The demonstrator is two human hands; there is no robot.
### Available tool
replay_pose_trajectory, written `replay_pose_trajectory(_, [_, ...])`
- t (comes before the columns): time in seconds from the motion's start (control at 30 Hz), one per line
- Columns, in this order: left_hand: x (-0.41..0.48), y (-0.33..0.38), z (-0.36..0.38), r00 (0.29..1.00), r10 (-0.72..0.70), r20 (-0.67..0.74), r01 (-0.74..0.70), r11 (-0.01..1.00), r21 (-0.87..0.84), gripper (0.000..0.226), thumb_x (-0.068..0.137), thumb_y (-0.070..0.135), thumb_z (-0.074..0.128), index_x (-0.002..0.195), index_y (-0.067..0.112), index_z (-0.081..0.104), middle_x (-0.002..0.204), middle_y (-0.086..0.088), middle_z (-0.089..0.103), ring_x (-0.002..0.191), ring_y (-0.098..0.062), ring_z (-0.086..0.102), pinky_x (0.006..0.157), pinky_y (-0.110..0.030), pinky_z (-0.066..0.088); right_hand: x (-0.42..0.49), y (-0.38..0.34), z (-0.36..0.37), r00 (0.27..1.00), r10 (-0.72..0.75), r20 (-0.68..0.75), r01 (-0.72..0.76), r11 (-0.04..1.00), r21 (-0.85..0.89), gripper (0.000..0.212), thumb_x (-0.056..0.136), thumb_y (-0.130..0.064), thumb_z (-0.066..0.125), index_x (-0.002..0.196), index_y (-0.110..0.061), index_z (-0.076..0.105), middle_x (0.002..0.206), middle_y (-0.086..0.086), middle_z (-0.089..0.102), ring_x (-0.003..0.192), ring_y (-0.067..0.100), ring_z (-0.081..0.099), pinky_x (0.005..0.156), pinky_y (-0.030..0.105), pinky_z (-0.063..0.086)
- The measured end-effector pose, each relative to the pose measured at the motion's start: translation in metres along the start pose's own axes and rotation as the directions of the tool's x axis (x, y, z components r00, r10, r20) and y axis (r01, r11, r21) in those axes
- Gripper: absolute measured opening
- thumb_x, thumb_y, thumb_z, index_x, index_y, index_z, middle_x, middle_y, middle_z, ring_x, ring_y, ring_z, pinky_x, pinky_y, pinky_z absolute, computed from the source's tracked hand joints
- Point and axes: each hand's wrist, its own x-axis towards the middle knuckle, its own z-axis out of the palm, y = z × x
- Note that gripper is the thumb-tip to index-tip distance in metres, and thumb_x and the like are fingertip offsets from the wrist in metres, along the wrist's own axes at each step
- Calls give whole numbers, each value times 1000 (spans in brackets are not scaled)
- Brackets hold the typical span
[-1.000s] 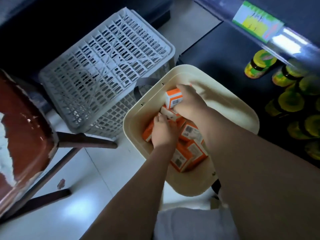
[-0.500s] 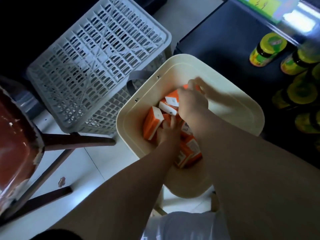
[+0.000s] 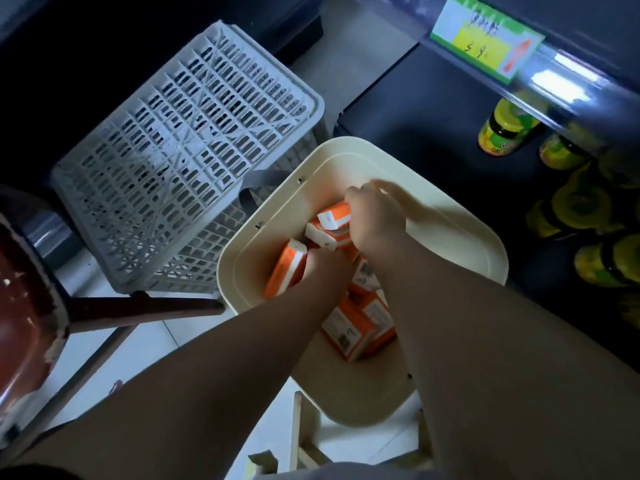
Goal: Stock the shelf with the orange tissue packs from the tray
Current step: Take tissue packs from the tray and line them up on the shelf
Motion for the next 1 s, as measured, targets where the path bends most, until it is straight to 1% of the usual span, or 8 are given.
replay_pose_trajectory(0.13, [-1,-5,-3,986,87,-144,-82,996,44,46,99,34,51,142,21,57,146,-5,49,136,-33,39,105,-47,39,9,6,-16,998,9,-68,-12,999,-43,30,96,-32,65,124,-22,63,122,8,65,118,33,59,87,37,48])
replay_pose_trajectory(0.27, [-10,-19,15,966,-15,-259,-92,914,-395,65,85,52,70,141,29,48,143,0,52,141,-33,37,107,-44,35,24,-2,-50,995,0,97,-4,999,43,30,86,-45,67,102,-20,67,108,4,70,102,30,65,74,30,42])
replay_pose_trajectory(0.43, [-25,-27,19,922,-376,-92,-29,171,-985,41,87,47,79,115,26,59,101,3,68,89,-15,65,70,-24,47,14,-27,-92,993,1,119,-46,926,375,29,77,-47,72,80,-20,64,80,-5,69,76,17,71,63,26,52])
replay_pose_trajectory(0.5, [-38,-27,13,928,-371,-28,-56,-65,-996,45,85,42,83,121,22,64,104,0,72,83,-10,69,60,-15,52,-6,-23,-104,994,-7,107,-49,861,506,23,77,-46,74,83,-24,69,80,-6,74,74,14,74,68,29,60])
replay_pose_trajectory(0.63, [-67,-25,-10,957,-290,-12,-118,-353,-928,31,85,32,83,111,18,74,92,-6,78,74,-18,74,62,-32,62,-52,-4,-131,998,65,15,-60,783,619,32,86,-38,77,70,-21,55,62,-5,64,58,16,67,52,25,45])
replay_pose_trajectory(0.73, [-87,-29,-32,964,-259,-57,-166,-424,-890,18,93,23,76,109,17,72,81,-2,74,65,-13,69,55,-26,54,-88,4,-162,994,80,73,-107,610,785,13,95,-30,71,98,-23,61,83,8,73,59,34,75,52,36,57])
replay_pose_trajectory(0.83, [-102,-32,-65,959,-260,-109,-225,-474,-851,14,93,23,72,107,21,69,77,4,72,68,-13,66,63,-28,51,-122,6,-195,992,54,113,-125,390,912,41,100,-28,66,139,-26,52,123,16,69,71,46,76,71,49,65])
replay_pose_trajectory(1.0, [-138,-29,-131,954,-265,-143,-279,-598,-751,15,87,28,75,101,27,68,86,3,73,82,-16,67,77,-33,53,-160,5,-234,999,44,-1,-4,115,993,26,98,-8,45,114,-12,65,123,16,70,92,47,74,86,49,63])
